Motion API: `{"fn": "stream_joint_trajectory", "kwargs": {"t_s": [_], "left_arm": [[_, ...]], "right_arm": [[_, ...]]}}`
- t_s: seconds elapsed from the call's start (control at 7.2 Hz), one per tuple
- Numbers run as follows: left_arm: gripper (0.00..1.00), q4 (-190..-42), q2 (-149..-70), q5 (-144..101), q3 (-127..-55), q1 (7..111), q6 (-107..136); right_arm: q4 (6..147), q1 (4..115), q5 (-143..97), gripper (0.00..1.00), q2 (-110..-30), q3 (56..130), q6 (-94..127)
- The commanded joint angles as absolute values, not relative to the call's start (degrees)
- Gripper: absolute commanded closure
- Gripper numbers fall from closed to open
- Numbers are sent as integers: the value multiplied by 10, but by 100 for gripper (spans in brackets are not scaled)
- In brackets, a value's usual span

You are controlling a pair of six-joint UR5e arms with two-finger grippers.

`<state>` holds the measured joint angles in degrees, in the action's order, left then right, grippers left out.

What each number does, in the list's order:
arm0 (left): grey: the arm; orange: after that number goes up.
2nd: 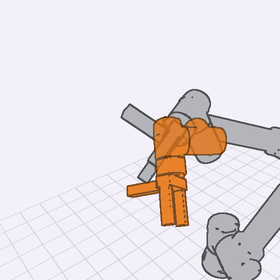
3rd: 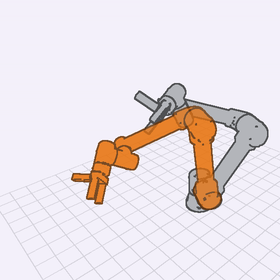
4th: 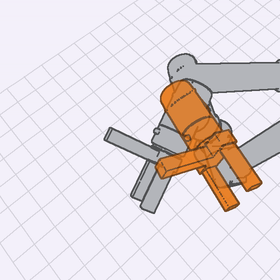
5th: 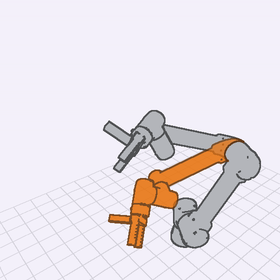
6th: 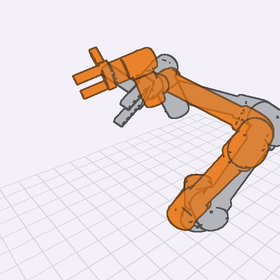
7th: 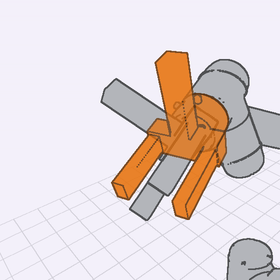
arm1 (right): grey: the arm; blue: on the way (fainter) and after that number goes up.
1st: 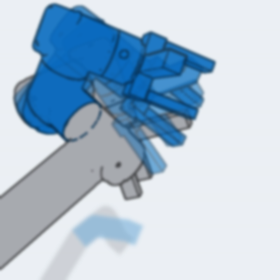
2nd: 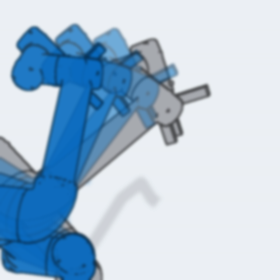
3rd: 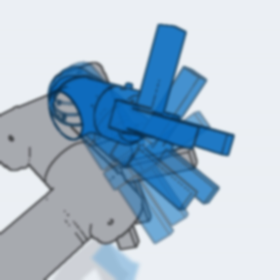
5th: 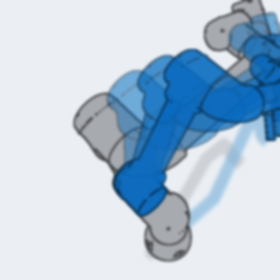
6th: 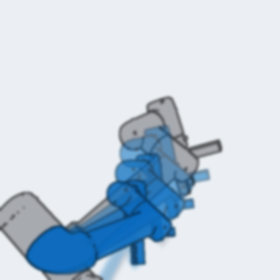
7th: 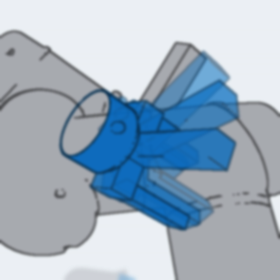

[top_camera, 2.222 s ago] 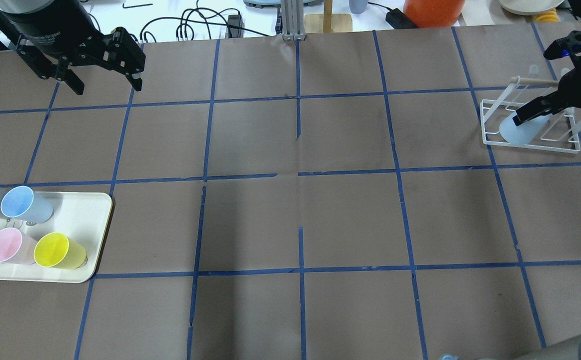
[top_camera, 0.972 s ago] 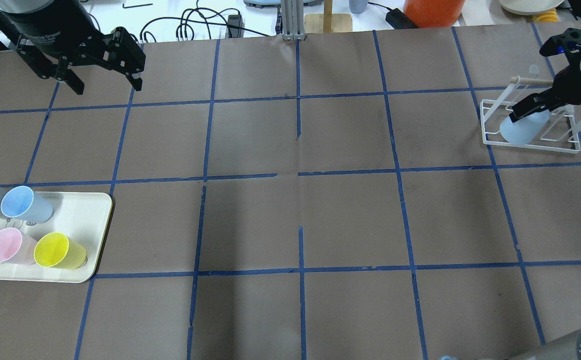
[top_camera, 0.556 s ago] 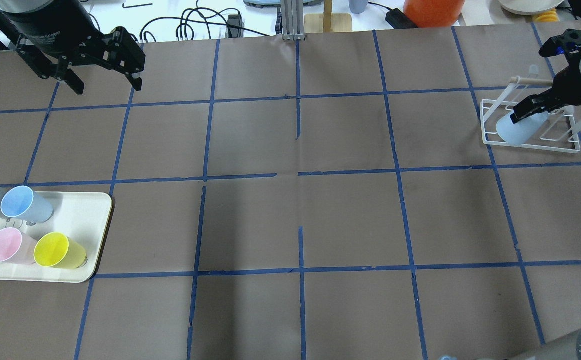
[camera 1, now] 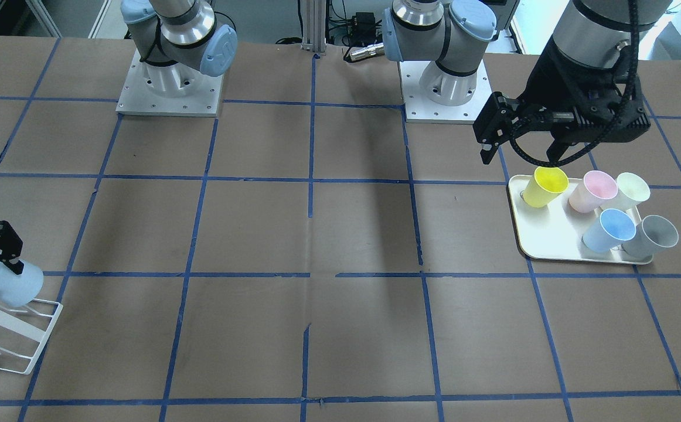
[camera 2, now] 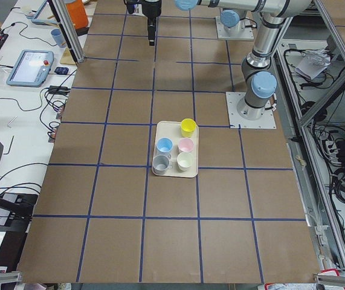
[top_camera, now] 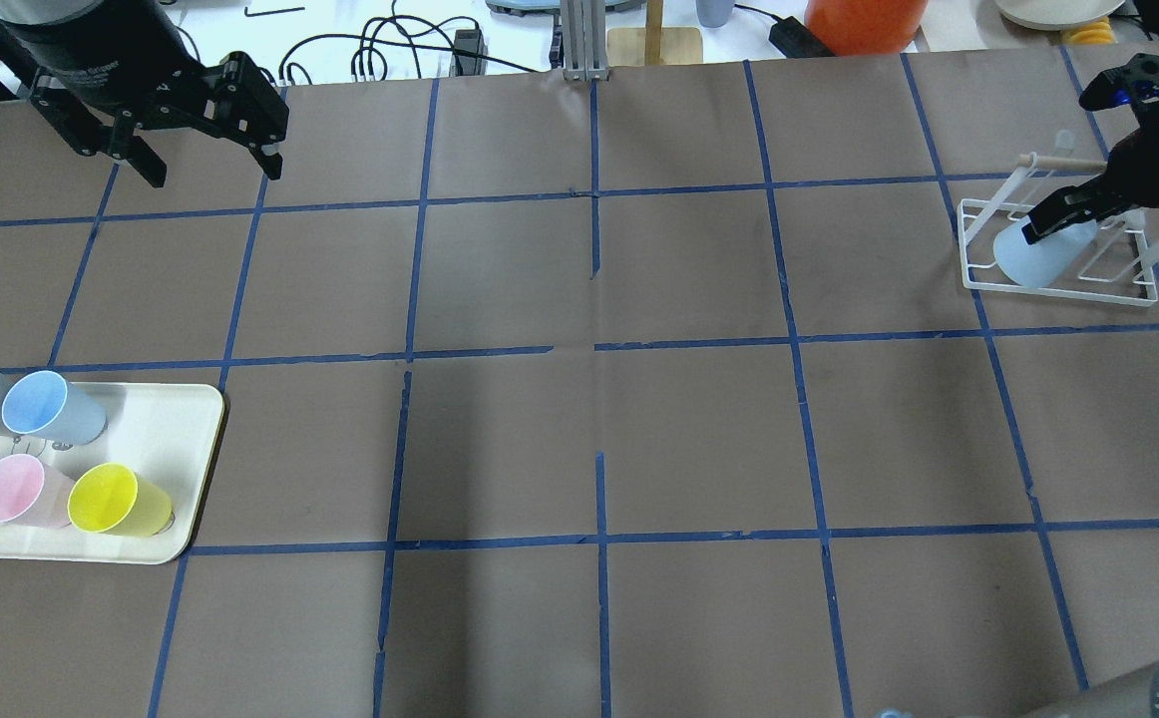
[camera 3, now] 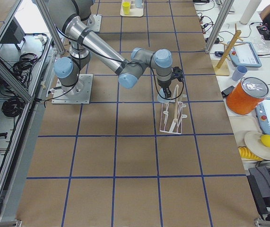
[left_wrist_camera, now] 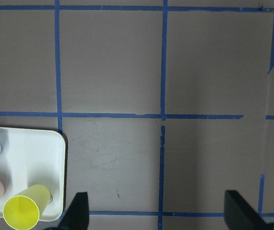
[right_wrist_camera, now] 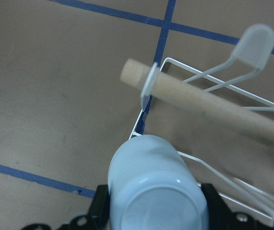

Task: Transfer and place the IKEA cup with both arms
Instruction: 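Lift the pale blue mug off the rack's wooden rod with the right gripper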

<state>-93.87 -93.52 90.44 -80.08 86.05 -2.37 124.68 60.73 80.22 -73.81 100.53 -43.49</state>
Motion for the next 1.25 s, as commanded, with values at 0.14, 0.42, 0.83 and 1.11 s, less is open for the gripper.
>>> {"fn": "stream_joint_trajectory", "kwargs": {"t_s": [0.14, 0.42, 0.83, 1.11], "left_arm": [[0, -939, -936, 904, -800, 860, -24], [0, -939, -935, 904, -799, 860, -24], [0, -939, -935, 904, -798, 860, -24], [0, -939, -935, 904, -797, 860, -25]], "right_arm": [[1141, 607, 805, 70, -739, 935, -435], [1105, 607, 809, 70, -752, 928, -434], [1079, 607, 837, 70, -789, 926, -438], [1051, 607, 836, 70, -807, 916, -439]]}}
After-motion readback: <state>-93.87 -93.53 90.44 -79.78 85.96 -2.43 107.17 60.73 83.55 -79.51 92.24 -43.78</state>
